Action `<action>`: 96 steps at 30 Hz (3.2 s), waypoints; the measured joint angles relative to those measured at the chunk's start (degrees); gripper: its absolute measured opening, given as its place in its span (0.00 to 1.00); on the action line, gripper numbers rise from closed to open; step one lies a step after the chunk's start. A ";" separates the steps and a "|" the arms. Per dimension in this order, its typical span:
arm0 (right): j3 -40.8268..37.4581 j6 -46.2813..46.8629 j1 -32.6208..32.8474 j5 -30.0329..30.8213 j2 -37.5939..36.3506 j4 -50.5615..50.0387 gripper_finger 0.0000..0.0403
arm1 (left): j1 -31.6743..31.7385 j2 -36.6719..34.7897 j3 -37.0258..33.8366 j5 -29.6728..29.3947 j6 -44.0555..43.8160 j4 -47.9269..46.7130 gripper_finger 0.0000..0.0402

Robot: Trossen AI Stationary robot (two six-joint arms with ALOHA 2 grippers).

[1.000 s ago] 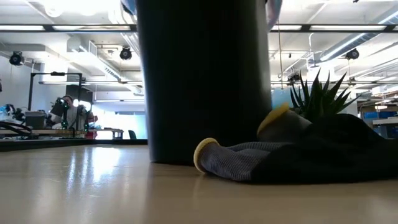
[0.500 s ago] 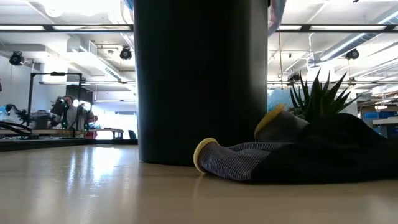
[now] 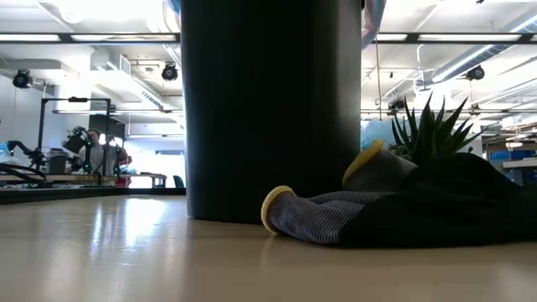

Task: Place trash/remove bag and relplace
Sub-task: Close the trash bin lid, then return to Home Position

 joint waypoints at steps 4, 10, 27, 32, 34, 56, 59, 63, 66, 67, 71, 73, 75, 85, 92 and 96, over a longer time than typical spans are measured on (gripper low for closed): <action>4.65 -0.12 0.26 0.23 2.81 -8.28 0.00 | -1.77 5.03 -0.39 -1.31 -1.17 1.69 0.30; 10.34 -2.50 2.50 5.98 4.25 -18.92 0.00 | -4.07 8.97 -0.04 -10.61 -0.99 4.13 0.33; 7.46 -0.76 5.09 27.45 3.95 -23.13 0.00 | -4.36 15.42 -0.15 -25.62 3.76 3.48 0.37; 2.72 3.92 2.06 28.35 3.95 -22.52 0.00 | -4.27 15.46 -0.15 -25.67 3.38 0.04 0.36; -0.12 6.58 0.54 28.36 3.95 -22.40 0.00 | -4.29 15.33 -0.15 -25.61 3.32 -1.19 0.36; -17.93 18.20 -10.74 25.58 4.79 -2.86 0.00 | -5.53 -4.72 -2.09 -25.75 0.88 -19.99 0.42; -17.96 16.85 -14.12 20.15 4.98 -0.20 0.00 | -5.39 -7.45 -2.21 -25.80 2.55 -20.38 0.40; -17.96 16.65 -17.05 15.52 4.93 0.04 0.00 | -5.18 -10.56 -2.47 -25.80 5.61 -21.81 0.38; -17.89 16.16 -18.83 15.64 4.57 -0.50 0.00 | -4.78 -12.62 -2.66 -25.80 7.24 -22.40 0.36; -17.93 15.35 -19.19 15.82 4.17 -0.14 0.00 | -4.70 -13.26 -2.78 -25.81 7.71 -22.67 0.35; -18.09 9.14 -19.21 16.05 1.63 4.58 0.00 | -4.53 -15.46 -3.01 -25.78 8.22 -23.28 0.33; -18.05 7.40 -19.32 16.03 -0.57 5.78 0.00 | -4.50 -16.50 -3.64 -25.78 8.25 -23.12 0.32; -17.87 5.07 -19.72 16.37 -2.68 6.46 0.00 | -4.49 -17.44 -4.72 -25.78 8.26 -23.06 0.31; -18.77 0.49 -18.80 15.10 -14.68 5.21 0.00 | -4.44 -20.59 -12.58 -25.73 7.63 -17.19 0.24; -28.52 1.16 -18.66 12.73 -26.47 5.98 0.00 | -4.43 -23.36 -21.57 -36.36 7.68 -10.17 0.21; -37.64 3.91 -18.58 11.89 -35.03 10.44 0.00 | -4.39 -26.51 -28.30 -35.47 6.57 -5.98 0.19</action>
